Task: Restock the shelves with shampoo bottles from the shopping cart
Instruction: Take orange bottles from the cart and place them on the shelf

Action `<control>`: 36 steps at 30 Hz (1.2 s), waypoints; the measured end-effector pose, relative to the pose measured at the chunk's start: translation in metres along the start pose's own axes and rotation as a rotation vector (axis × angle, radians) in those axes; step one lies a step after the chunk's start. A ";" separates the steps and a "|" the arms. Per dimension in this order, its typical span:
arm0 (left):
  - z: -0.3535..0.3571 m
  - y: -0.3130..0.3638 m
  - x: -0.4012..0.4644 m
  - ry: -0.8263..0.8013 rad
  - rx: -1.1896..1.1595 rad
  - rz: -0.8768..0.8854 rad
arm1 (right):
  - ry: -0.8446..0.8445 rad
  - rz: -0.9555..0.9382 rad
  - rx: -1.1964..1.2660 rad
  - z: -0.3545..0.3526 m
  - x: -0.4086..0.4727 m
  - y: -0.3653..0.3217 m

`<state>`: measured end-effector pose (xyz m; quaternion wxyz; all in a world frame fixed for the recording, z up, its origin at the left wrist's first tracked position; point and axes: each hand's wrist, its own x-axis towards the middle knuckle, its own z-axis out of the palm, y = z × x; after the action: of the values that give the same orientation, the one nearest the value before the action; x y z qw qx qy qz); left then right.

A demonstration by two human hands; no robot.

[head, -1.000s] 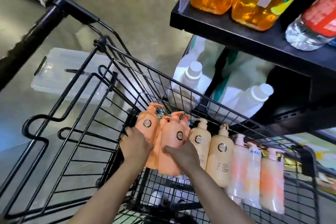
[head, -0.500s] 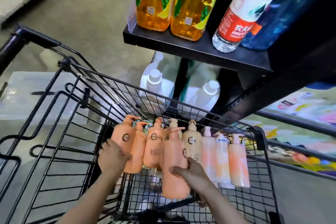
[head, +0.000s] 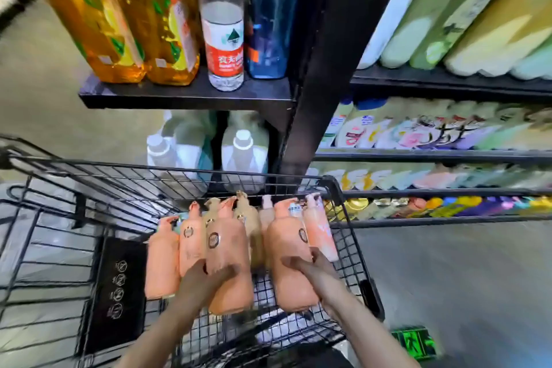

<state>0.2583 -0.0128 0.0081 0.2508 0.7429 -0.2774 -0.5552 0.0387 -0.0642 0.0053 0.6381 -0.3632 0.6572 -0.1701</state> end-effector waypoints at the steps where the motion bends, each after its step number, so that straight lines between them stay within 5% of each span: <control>1: 0.015 0.011 -0.006 -0.042 -0.018 0.014 | 0.017 -0.012 0.023 -0.014 -0.004 -0.001; 7: 0.094 0.094 -0.035 -0.164 -0.175 0.109 | 0.057 -0.145 0.159 -0.111 -0.022 -0.023; 17: 0.191 0.213 -0.068 -0.045 -0.226 0.432 | 0.032 -0.484 0.092 -0.256 -0.051 -0.115; 28: 0.150 0.398 -0.137 0.162 -0.099 1.010 | 0.144 -1.084 0.153 -0.300 -0.119 -0.297; 36: 0.132 0.515 -0.139 0.388 -0.133 1.210 | 0.326 -1.343 0.056 -0.304 -0.114 -0.418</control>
<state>0.0302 -0.2962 0.4204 0.6111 0.5248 -0.5624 -0.1867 -0.1542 -0.3420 0.4132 0.2970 -0.6447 0.3727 -0.5977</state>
